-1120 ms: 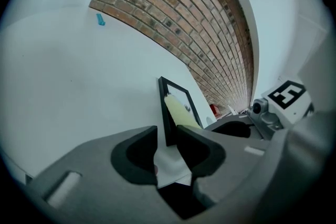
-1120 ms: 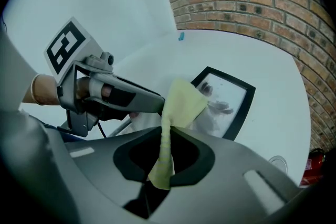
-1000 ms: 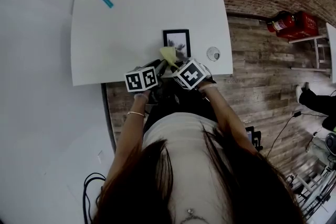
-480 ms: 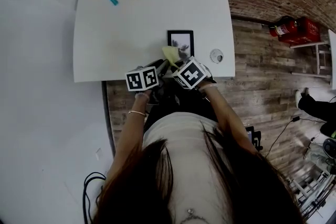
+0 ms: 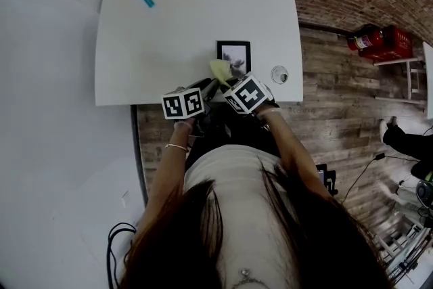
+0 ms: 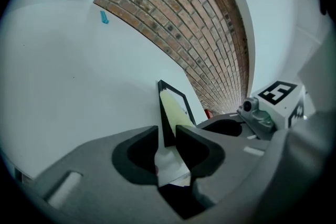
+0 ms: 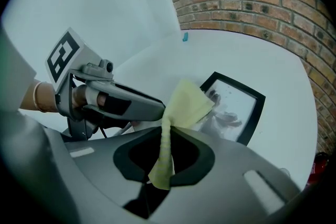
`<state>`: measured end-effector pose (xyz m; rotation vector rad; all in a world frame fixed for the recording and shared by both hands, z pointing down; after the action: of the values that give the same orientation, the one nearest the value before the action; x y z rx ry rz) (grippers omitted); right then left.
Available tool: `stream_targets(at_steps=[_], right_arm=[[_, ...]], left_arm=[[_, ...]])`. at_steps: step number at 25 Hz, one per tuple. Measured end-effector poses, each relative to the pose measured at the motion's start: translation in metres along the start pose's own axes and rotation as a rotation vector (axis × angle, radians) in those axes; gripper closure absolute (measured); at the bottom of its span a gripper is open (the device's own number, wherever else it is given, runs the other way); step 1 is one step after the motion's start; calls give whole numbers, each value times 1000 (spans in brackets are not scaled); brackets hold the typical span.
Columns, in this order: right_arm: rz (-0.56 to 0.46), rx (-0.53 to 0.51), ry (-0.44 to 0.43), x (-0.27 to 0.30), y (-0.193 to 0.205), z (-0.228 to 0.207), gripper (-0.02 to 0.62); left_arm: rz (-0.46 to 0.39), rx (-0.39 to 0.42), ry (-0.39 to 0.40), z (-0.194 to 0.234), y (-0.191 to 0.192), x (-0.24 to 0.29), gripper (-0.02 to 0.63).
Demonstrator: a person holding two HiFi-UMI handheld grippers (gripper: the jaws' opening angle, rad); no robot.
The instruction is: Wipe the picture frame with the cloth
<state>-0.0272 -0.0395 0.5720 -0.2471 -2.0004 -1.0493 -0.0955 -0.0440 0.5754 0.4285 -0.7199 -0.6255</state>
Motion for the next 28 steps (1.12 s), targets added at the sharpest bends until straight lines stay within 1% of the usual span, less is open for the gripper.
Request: stream_targets(at_steps=[5,13,16,28], right_arm=[[-12,7,3,-2,-5,-3,555],[-28,10,7,-2,-11,-9,555],[-20,18,4,-2,-10,-12,555],[-15,3,-5,2,-15,-17,555]], left_arm=[[4,7,-1,-1,1,0,502],[31,56,-18,0,5,2,502],[41,69,-17,-4,5,3,502],[91,116,-58,-1,8,7,506]])
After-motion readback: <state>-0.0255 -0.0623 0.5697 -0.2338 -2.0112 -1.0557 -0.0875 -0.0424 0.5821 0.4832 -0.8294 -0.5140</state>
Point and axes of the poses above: the fingertips, and each gripper's own axes: x forward along the fingers, z to its left, y out of its underside, the point moved 4 cm from there along -x, backward along the fingers, and after that the axes turned 11 degrees about -z, right-handed, at the moved point
